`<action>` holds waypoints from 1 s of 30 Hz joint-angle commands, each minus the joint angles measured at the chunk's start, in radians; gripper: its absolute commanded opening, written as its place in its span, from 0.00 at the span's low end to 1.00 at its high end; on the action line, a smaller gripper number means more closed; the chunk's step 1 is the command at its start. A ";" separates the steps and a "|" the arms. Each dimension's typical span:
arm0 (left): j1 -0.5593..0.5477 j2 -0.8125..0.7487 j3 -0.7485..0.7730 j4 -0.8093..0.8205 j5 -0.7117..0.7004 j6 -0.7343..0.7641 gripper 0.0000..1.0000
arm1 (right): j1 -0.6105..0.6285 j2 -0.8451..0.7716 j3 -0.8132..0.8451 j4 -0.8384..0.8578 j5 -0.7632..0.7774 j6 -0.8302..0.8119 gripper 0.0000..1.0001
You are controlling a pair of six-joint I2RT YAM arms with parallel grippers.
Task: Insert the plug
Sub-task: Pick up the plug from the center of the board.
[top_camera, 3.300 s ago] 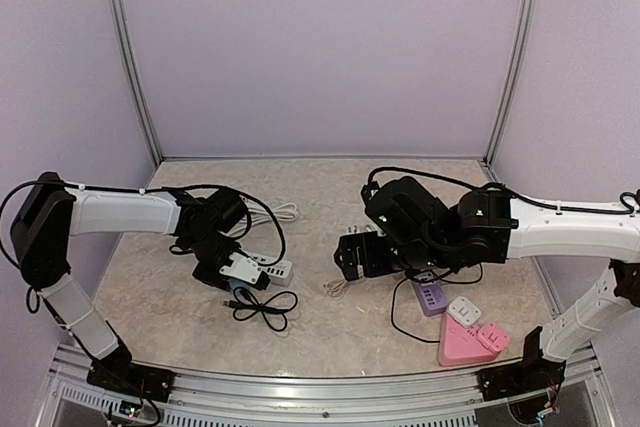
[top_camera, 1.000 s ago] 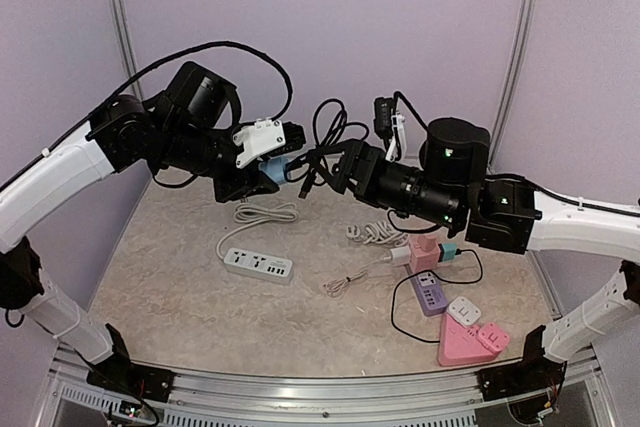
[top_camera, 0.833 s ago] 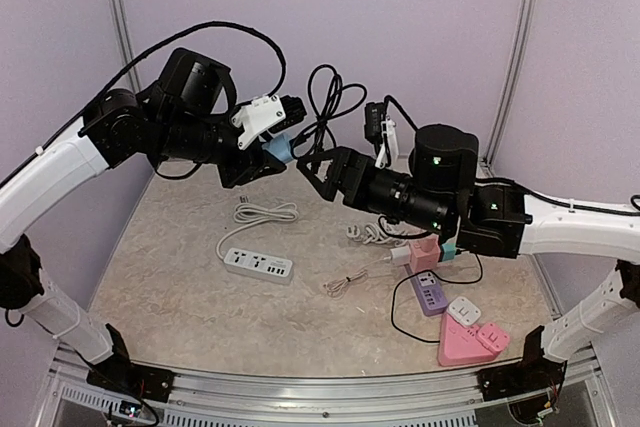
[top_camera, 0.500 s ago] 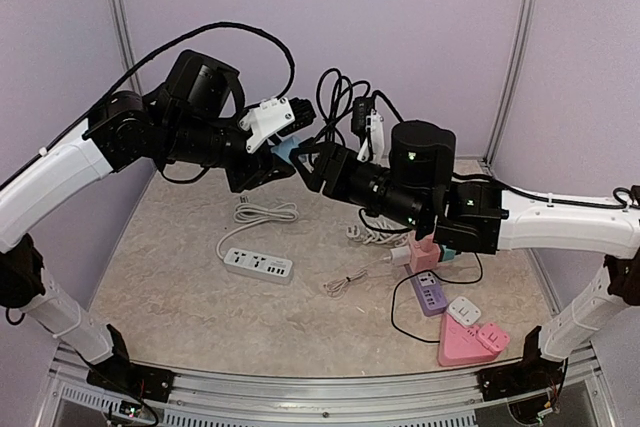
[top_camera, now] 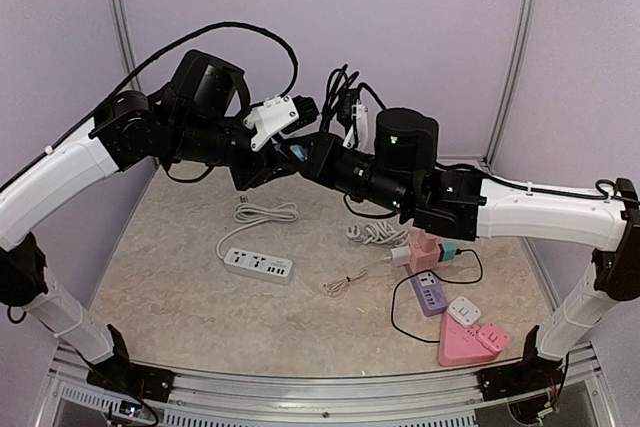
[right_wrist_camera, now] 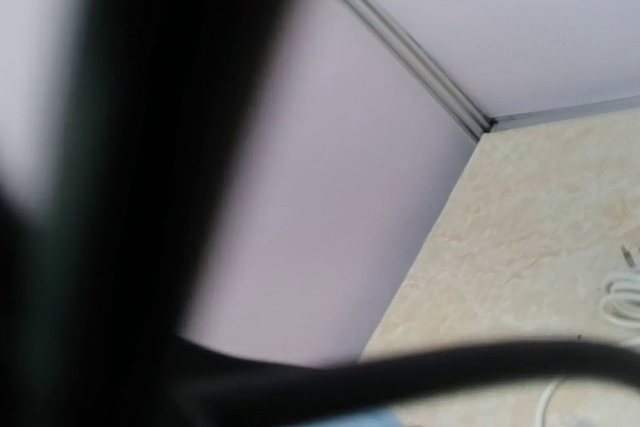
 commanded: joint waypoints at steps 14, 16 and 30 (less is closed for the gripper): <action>0.266 -0.072 -0.330 -0.181 0.340 0.453 0.89 | -0.091 -0.165 -0.164 -0.336 -0.131 -0.198 0.00; 0.309 -0.078 -0.448 -0.125 0.268 0.568 0.89 | -0.103 -0.199 -0.214 -0.357 -0.118 -0.201 0.00; 0.422 0.280 -0.506 0.113 0.143 0.708 0.99 | -0.113 -0.262 -0.339 -0.371 -0.136 -0.234 0.00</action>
